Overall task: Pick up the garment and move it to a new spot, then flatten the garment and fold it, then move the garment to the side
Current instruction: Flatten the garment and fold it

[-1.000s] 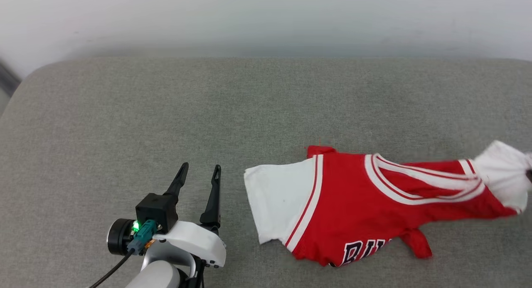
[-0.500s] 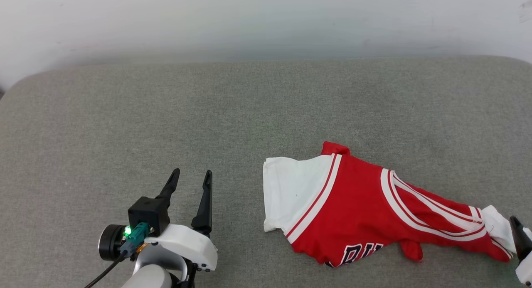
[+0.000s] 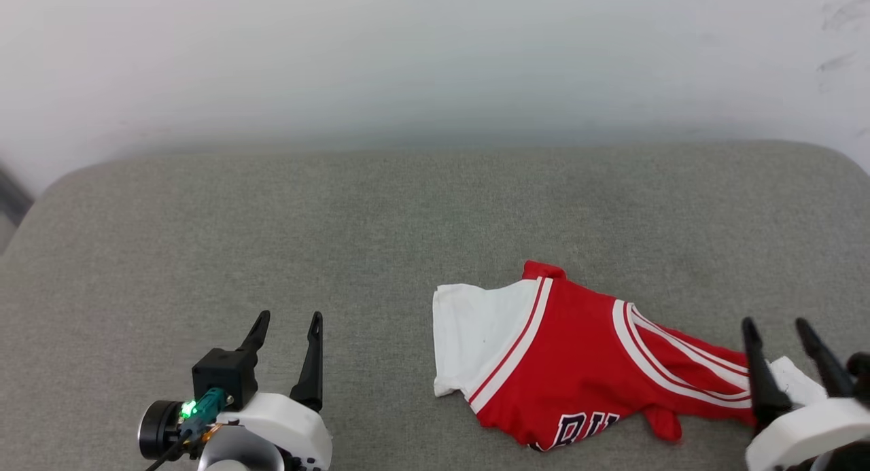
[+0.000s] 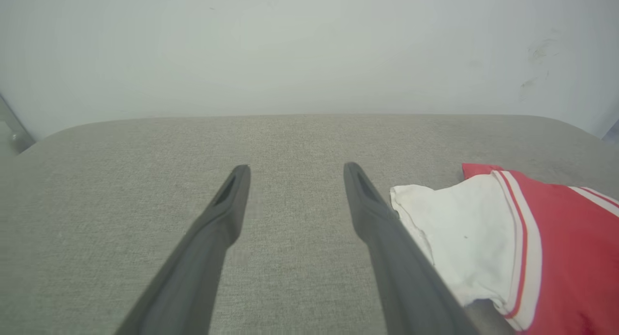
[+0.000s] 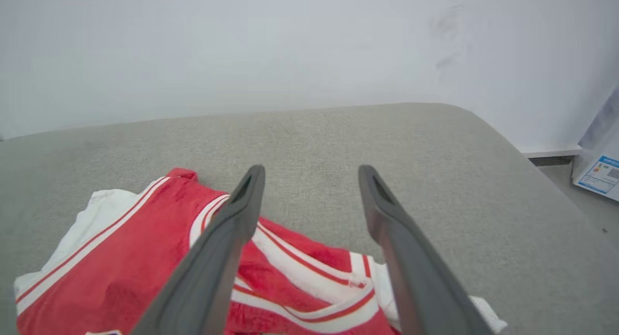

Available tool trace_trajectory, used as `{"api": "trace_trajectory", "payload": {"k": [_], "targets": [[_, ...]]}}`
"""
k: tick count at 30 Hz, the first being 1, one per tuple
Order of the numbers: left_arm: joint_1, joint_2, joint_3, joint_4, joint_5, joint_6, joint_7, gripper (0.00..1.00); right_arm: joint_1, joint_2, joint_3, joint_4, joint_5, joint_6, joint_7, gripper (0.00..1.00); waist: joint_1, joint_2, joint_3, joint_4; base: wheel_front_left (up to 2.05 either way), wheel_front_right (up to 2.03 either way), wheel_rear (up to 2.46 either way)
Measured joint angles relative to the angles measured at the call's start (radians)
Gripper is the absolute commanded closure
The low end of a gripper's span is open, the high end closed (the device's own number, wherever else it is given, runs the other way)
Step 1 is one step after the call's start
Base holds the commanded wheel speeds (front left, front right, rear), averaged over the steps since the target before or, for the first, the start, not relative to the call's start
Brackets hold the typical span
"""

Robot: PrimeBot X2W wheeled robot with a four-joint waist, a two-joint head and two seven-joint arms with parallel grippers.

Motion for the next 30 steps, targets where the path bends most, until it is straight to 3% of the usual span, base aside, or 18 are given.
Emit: {"api": "trace_trajectory", "payload": {"k": [9,13,20,25,30], "targets": [[0.018,0.02,-0.008,0.008,-0.008,-0.002,0.018,0.0,0.098,0.065,0.097,-0.129,-0.07,0.0,-0.005,0.0,0.0,-0.0001,-0.026,-0.011,0.0,0.0,0.0],[-0.031,0.018,-0.037,0.032,0.009,-0.027,0.051,0.0,0.101,0.072,0.115,-0.174,-0.085,0.0,0.004,0.0,0.0,0.0,-0.022,-0.03,0.0,0.0,0.0],[-0.256,-0.041,-0.111,0.125,0.028,-0.126,0.187,0.0,0.076,0.079,0.126,-0.225,-0.086,0.0,0.017,0.0,0.0,0.0,0.025,-0.064,0.0,0.0,0.0],[-0.409,-0.064,-0.166,0.252,0.011,-0.224,0.366,0.0,0.046,0.081,0.133,-0.221,-0.078,0.0,0.016,0.0,0.0001,0.0,0.074,-0.113,0.0,0.0,0.0],[-0.482,-0.05,-0.212,0.38,-0.031,-0.327,0.559,0.0,0.031,0.085,0.149,-0.188,-0.067,0.0,0.003,0.0,0.0,0.0,0.117,-0.175,0.0,0.0,0.0]]}}
